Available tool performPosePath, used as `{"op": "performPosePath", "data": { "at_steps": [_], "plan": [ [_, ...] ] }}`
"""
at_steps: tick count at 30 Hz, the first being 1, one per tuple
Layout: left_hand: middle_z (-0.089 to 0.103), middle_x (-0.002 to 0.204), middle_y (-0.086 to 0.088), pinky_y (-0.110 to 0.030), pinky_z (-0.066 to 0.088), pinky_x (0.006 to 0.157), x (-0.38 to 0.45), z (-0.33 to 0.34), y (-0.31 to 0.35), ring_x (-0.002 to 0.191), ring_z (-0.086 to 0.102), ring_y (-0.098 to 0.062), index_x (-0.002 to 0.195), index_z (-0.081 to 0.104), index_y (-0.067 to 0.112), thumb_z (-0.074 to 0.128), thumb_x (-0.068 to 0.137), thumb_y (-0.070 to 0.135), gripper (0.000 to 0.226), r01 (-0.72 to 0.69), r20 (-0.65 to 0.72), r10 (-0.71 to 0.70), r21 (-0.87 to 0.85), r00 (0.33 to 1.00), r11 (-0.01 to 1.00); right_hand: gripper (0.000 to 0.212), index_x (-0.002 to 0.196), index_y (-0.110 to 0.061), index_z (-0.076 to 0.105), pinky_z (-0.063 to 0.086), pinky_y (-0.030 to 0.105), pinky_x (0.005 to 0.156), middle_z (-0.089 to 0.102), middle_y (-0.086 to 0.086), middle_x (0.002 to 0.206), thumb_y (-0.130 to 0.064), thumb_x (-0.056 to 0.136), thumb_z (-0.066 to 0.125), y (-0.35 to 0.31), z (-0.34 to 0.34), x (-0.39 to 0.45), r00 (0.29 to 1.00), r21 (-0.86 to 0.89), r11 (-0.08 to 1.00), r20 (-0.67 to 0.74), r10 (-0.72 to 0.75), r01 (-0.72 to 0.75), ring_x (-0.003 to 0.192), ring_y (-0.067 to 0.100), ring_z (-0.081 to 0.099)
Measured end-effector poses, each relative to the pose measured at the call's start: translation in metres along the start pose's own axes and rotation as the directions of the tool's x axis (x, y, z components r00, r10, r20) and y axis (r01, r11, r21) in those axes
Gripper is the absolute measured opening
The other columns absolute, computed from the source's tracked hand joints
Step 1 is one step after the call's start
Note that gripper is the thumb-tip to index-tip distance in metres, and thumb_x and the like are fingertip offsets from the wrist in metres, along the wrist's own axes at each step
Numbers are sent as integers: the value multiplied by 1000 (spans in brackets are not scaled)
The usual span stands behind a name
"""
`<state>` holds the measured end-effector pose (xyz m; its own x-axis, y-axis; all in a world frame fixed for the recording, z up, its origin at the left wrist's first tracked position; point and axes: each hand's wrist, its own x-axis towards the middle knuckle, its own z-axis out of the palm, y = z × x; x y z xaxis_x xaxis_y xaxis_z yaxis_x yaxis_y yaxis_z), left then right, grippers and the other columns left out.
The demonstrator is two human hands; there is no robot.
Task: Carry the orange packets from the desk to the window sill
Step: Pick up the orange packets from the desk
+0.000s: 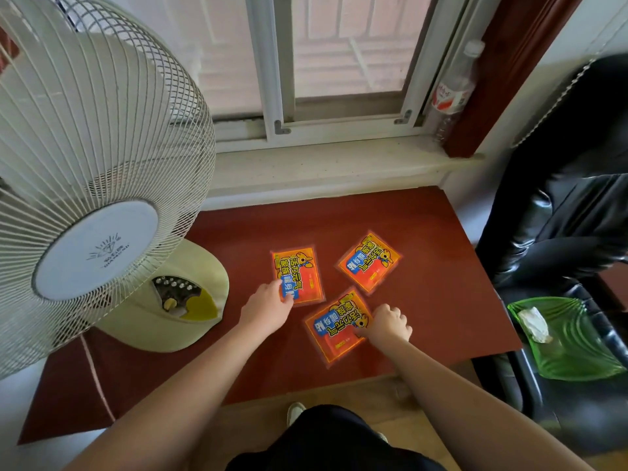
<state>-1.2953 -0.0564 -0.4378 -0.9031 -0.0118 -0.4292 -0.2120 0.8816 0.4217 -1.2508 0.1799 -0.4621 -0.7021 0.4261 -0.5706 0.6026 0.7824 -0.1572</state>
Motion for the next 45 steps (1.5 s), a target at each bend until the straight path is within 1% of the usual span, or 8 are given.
{"op": "performPosePath", "data": {
  "at_steps": [3,7,15,20,26,31,36,45],
  "plan": [
    [59,126,-16,-42,46,93,15,5,3,115,57,-35,132,49,15,50,95,35,43,35,4,-34,-65,999,997,58,117,-13,49,51,37,82,64,8,116,-37,75,80,4,-1,-5,998,171,984,15,-60,57,105,27,63],
    [53,132,-14,-49,45,96,32,12,13,123,51,-34,140,41,16,58,91,37,55,98,-42,-102,-87,994,991,42,105,-20,55,42,27,54,65,-2,91,-26,73,81,13,-10,-10,993,376,919,-41,-108,116,74,18,62],
    [54,129,-14,-55,42,94,55,27,36,122,49,-32,125,47,6,79,63,62,89,452,-150,-466,-115,872,884,23,91,-18,67,45,31,66,68,0,82,-21,73,81,16,-51,15,980,624,757,-158,-119,193,75,19,62],
    [53,127,-14,-54,45,90,59,35,44,120,49,-32,124,48,6,83,56,61,94,501,-191,-503,-58,843,863,28,67,-7,59,31,31,50,55,2,60,-25,76,79,13,-63,47,989,665,732,-109,-98,146,53,17,45],
    [50,133,-15,-57,43,93,61,35,54,125,46,-34,127,48,8,83,66,51,83,556,-182,-562,-91,807,826,15,86,-17,70,39,29,56,66,1,74,-25,75,77,8,-79,89,984,552,814,-105,-143,177,69,21,59],
    [47,135,-16,-59,41,96,58,33,60,127,44,-35,131,43,10,86,65,44,86,585,-166,-614,-196,771,787,29,103,-11,69,46,29,67,74,10,99,-24,77,75,4,-87,119,984,445,878,-103,-149,179,90,30,68],
    [46,138,-18,-57,39,101,56,25,65,129,43,-36,134,39,7,88,63,44,94,639,-118,-675,-237,728,732,47,119,-18,58,50,39,90,72,6,111,-36,78,74,1,-88,132,993,343,933,-83,-87,110,105,30,66],
    [52,136,-15,-50,37,102,59,23,68,129,46,-33,131,44,5,83,64,55,93,699,-73,-714,-159,696,697,73,129,-18,49,35,42,103,49,9,134,-56,72,75,-9,-94,144,995,94,993,-71,-69,75,128,29,44]
  ]
}}
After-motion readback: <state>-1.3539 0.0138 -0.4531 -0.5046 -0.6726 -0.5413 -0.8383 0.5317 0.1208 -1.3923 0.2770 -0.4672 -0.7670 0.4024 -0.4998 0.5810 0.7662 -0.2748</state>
